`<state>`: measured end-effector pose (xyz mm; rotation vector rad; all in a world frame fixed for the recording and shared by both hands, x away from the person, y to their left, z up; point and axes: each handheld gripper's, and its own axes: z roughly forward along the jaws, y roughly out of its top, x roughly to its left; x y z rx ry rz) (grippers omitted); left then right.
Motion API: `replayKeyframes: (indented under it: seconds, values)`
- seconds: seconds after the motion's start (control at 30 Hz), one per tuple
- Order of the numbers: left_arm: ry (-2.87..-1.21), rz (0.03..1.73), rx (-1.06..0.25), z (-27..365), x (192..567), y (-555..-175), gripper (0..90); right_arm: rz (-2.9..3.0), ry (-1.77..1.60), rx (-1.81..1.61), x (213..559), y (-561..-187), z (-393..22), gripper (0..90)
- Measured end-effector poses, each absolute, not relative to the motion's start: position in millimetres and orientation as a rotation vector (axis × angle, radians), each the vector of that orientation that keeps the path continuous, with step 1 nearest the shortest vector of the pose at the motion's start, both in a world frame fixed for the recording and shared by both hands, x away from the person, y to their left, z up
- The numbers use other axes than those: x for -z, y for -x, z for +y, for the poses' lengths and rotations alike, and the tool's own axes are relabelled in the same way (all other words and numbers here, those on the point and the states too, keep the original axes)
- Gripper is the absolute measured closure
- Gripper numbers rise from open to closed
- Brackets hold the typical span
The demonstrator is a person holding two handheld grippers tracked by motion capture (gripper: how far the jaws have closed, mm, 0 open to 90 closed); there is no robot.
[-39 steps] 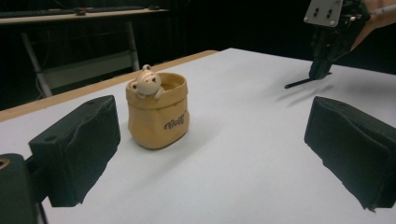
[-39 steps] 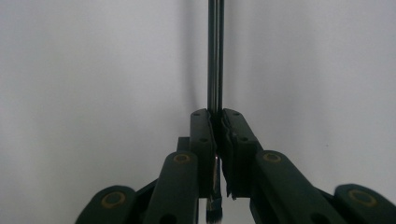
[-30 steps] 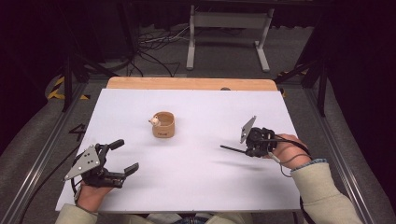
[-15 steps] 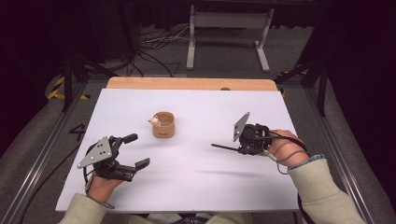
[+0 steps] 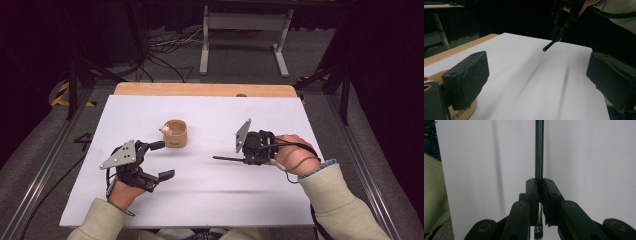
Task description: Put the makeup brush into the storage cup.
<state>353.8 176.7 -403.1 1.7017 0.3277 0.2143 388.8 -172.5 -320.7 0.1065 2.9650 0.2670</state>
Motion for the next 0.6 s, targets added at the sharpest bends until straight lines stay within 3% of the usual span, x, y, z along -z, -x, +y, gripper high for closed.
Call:
replayKeyframes:
  seconds: [0.6]
  values:
    - [-1.733,0.225,-0.087,140,403,-362,12.5,2.953,0.062,-0.26,312,-371,-128,84.0]
